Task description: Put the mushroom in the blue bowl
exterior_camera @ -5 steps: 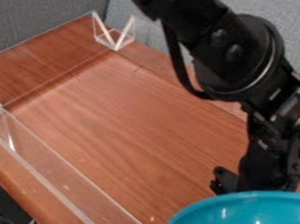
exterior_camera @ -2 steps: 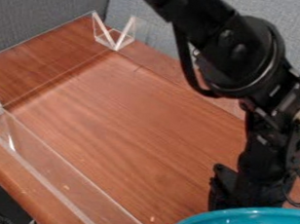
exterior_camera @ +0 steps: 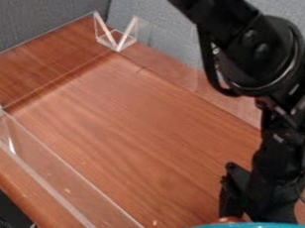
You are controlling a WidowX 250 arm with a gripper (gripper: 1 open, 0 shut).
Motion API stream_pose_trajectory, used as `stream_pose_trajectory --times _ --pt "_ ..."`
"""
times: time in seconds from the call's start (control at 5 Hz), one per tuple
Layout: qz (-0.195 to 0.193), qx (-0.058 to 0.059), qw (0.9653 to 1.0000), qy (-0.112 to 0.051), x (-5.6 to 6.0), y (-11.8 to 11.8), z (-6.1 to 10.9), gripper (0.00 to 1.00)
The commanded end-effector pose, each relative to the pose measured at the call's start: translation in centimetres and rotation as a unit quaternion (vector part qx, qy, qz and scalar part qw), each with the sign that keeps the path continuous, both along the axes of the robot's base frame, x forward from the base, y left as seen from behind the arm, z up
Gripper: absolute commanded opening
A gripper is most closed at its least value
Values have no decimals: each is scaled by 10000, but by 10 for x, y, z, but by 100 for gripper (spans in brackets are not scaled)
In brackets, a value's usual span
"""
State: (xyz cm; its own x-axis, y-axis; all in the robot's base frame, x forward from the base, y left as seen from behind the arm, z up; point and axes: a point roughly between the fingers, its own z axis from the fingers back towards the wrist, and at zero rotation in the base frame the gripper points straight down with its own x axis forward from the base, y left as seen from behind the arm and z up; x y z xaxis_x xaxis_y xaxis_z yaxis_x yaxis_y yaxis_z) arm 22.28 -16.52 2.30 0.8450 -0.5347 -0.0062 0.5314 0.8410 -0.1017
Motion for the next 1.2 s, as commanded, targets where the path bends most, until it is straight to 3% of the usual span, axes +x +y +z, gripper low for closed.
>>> stream_pose_trajectory --times 0.0,1.0 --pt "-151 -21 9999 13 1 -7 0 100" --pt "-584 35 9981 164 5 -22 1 100"
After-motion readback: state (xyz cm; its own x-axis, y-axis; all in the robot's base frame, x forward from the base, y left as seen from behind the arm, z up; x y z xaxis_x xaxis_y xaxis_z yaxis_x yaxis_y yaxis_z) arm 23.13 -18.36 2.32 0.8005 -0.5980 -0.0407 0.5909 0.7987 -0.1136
